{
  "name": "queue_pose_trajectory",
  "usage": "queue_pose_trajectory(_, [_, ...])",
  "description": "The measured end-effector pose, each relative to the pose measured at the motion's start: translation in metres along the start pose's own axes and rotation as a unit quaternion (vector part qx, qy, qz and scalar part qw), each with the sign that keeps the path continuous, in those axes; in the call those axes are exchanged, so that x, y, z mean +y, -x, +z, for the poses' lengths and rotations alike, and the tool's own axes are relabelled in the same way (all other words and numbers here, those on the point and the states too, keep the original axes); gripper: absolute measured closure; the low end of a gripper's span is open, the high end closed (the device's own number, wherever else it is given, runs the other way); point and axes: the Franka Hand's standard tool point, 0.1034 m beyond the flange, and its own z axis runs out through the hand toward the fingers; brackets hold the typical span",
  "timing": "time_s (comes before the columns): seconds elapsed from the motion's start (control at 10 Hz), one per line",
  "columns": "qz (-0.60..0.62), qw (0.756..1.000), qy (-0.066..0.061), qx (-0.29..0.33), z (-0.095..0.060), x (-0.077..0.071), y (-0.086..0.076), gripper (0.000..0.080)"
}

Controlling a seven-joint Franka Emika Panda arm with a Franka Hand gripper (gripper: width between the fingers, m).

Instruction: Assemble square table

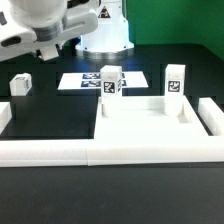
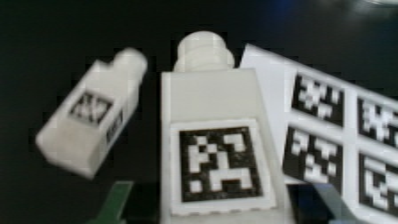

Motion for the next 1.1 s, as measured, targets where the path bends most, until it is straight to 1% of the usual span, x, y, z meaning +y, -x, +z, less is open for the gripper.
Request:
queue_pose_trajectory(0.1, [0.001,1.000,0.003,0.018,-0.001,0.000,0.005,0.0508])
queue_pose_trajectory(0.2, [-0.004,0.999,0.007,0.054,-0.004,0.003,0.000,0.0508])
queue_pose_trajectory(0.3, [-0.031,0.995,0.030,0.094,-0.022,0.020,-0.003,0.0508])
queue_pose_trajectory(0.4, [-0.044,0.990,0.049,0.121,-0.059,0.032,0.002,0.0508])
queue_pose_trajectory(0.5, [-0.052,0.986,0.065,0.141,-0.091,0.037,0.004,0.0508])
queue_pose_trajectory(0.6, [-0.059,0.979,0.080,0.178,-0.111,0.043,0.001,0.0508])
queue_pose_trajectory(0.7, [-0.059,0.971,0.082,0.218,-0.107,0.045,-0.001,0.0508])
queue_pose_trajectory(0.8, [-0.059,0.966,0.077,0.241,-0.102,0.046,0.001,0.0508])
queue_pose_trajectory(0.9, [-0.061,0.959,0.080,0.265,-0.104,0.049,0.000,0.0508])
queue_pose_trajectory(1.0, [-0.054,0.951,0.077,0.295,-0.109,0.048,-0.002,0.0507])
queue_pose_trajectory(1.1, [-0.024,0.947,0.059,0.315,-0.126,0.032,-0.010,0.0507])
